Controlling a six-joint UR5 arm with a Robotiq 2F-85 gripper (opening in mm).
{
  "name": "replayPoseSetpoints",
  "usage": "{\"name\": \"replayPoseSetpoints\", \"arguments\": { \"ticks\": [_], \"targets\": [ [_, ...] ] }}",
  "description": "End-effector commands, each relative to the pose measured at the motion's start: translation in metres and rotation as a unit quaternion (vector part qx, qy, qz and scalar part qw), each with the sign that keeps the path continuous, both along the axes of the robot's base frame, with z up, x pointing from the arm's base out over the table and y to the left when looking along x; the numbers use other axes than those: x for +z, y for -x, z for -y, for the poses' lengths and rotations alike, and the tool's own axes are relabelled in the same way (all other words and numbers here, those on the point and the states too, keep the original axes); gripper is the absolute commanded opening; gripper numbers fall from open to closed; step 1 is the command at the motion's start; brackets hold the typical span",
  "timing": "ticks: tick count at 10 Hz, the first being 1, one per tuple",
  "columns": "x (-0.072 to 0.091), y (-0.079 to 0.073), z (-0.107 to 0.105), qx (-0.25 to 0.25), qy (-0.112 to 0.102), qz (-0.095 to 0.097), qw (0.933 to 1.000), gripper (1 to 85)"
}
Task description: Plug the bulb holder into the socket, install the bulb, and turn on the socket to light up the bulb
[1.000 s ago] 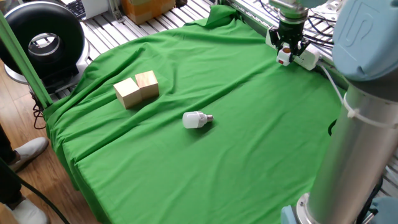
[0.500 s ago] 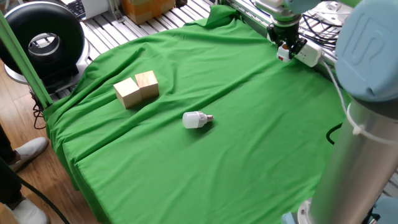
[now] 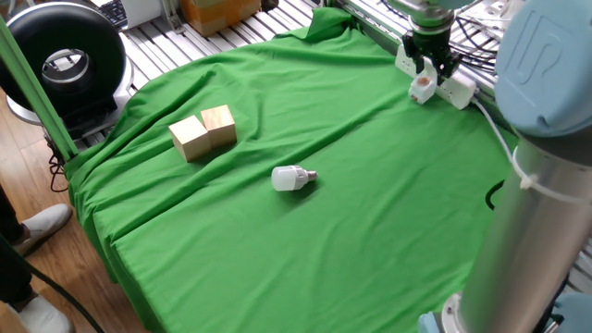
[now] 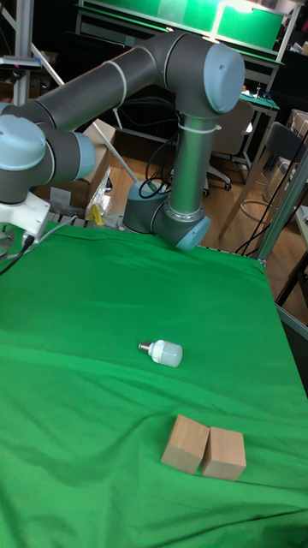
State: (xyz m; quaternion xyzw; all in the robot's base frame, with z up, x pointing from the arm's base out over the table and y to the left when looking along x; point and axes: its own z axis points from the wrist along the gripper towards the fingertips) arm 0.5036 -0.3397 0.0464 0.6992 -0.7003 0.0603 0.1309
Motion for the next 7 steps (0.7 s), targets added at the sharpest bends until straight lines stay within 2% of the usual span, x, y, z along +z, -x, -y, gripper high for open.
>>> {"name": "replayPoseSetpoints", "arguments": {
  "ticks": [1,3,5,7],
  "targets": [
    [-0.002,0.001,-0.001,-0.005,-0.016,-0.007,0.9998,70.7],
    [0.002,0.002,-0.002,-0.004,-0.018,-0.012,0.9998,72.7],
    [0.022,0.006,-0.009,-0.008,-0.018,-0.030,0.9994,75.0],
    [0.032,0.004,-0.031,-0.030,-0.030,-0.023,0.9988,75.0]
  ]
}}
